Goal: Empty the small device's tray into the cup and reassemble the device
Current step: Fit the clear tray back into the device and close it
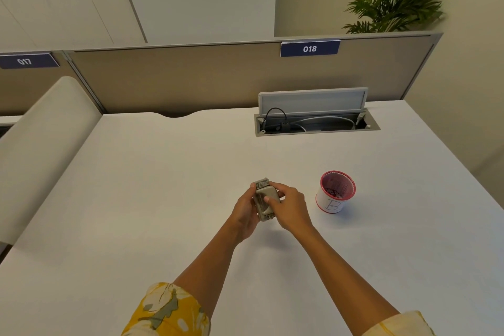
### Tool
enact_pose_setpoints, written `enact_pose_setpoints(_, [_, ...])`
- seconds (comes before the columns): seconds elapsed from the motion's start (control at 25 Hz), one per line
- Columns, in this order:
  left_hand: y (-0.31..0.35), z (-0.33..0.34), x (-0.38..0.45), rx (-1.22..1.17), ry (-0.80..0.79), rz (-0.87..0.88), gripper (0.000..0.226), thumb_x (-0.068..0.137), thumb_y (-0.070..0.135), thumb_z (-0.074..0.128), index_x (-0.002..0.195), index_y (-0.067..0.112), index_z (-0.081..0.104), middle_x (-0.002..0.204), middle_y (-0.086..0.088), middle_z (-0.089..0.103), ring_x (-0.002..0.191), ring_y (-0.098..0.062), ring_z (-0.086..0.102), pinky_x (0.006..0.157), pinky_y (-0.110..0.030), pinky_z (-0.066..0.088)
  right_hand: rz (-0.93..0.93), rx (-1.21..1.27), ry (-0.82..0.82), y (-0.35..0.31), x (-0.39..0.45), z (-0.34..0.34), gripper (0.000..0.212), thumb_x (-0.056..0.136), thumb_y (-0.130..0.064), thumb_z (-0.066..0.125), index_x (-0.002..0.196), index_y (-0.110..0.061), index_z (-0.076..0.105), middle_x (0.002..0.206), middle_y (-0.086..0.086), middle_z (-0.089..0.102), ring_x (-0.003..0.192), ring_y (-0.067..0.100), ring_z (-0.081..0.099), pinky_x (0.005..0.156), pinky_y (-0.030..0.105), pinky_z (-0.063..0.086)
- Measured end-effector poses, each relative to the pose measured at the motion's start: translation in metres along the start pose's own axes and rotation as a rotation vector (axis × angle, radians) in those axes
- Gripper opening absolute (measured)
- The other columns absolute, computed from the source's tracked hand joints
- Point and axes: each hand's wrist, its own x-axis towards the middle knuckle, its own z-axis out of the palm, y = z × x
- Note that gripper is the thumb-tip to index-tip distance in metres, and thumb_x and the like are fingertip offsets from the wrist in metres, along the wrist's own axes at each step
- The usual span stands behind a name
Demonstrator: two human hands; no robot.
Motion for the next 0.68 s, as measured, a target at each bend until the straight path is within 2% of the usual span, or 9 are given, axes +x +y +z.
enact_pose_setpoints(0.16, [0.001,0.0,0.001,0.101,0.027,0.06,0.043,0.108,0.036,0.03,0.129,0.02,0.064,0.113,-0.012,0.072,0.094,-0.026,0.07,0.067,-0.038,0.06,0.021,-0.015,0.018,-0.001,0.0,0.001,0.044,0.089,-0.023,0.068,0.131,-0.019,0.06,0.123,0.008,0.068,0.106,0.025,0.065,0.094,0.036,0.053])
enact_pose_setpoints(0.24, [0.001,0.001,0.0,0.115,0.041,0.086,0.043,0.108,0.035,0.03,0.129,0.019,0.064,0.115,-0.014,0.071,0.092,-0.026,0.071,0.064,-0.037,0.059,0.02,-0.016,0.022,0.0,0.0,0.002,0.045,0.088,-0.024,0.068,0.132,-0.018,0.06,0.124,0.007,0.067,0.107,0.026,0.065,0.094,0.036,0.052])
enact_pose_setpoints(0.36, [-0.002,0.001,0.001,0.124,0.052,0.119,0.042,0.107,0.035,0.033,0.125,0.019,0.067,0.12,-0.018,0.071,0.098,-0.032,0.07,0.067,-0.041,0.06,-0.015,-0.012,-0.02,0.004,0.002,-0.003,0.044,0.087,-0.029,0.069,0.13,-0.023,0.061,0.118,0.003,0.069,0.101,0.023,0.066,0.086,0.032,0.056])
enact_pose_setpoints(0.48, [-0.002,-0.004,0.001,0.128,0.027,0.103,0.042,0.107,0.035,0.033,0.125,0.017,0.067,0.122,-0.02,0.068,0.098,-0.033,0.068,0.076,-0.048,0.061,-0.021,0.016,-0.047,0.008,0.01,-0.018,0.032,0.09,-0.038,0.064,0.119,-0.024,0.068,0.103,-0.003,0.07,0.088,0.018,0.066,0.07,0.017,0.051])
enact_pose_setpoints(0.52, [-0.002,-0.005,0.001,0.146,0.007,0.09,0.042,0.107,0.035,0.033,0.126,0.017,0.066,0.123,-0.02,0.067,0.098,-0.032,0.067,0.081,-0.051,0.059,-0.009,0.036,-0.03,0.009,0.015,-0.022,0.028,0.092,-0.036,0.062,0.114,-0.022,0.07,0.099,-0.004,0.069,0.086,0.018,0.065,0.071,0.018,0.051])
enact_pose_setpoints(0.6, [-0.003,-0.007,0.002,0.192,-0.042,0.059,0.043,0.107,0.037,0.033,0.128,0.017,0.064,0.128,-0.021,0.065,0.103,-0.033,0.063,0.09,-0.057,0.055,0.022,0.066,-0.02,0.012,0.025,-0.027,0.022,0.094,-0.032,0.059,0.108,-0.02,0.071,0.098,-0.005,0.07,0.089,0.019,0.066,0.082,0.03,0.056])
enact_pose_setpoints(0.68, [-0.005,-0.006,0.002,0.229,-0.078,0.04,0.043,0.106,0.038,0.033,0.128,0.016,0.064,0.131,-0.024,0.062,0.105,-0.034,0.062,0.091,-0.056,0.054,0.044,0.089,-0.063,0.014,0.032,-0.028,0.019,0.093,-0.027,0.061,0.104,-0.019,0.073,0.1,-0.002,0.072,0.092,0.02,0.068,0.087,0.036,0.058])
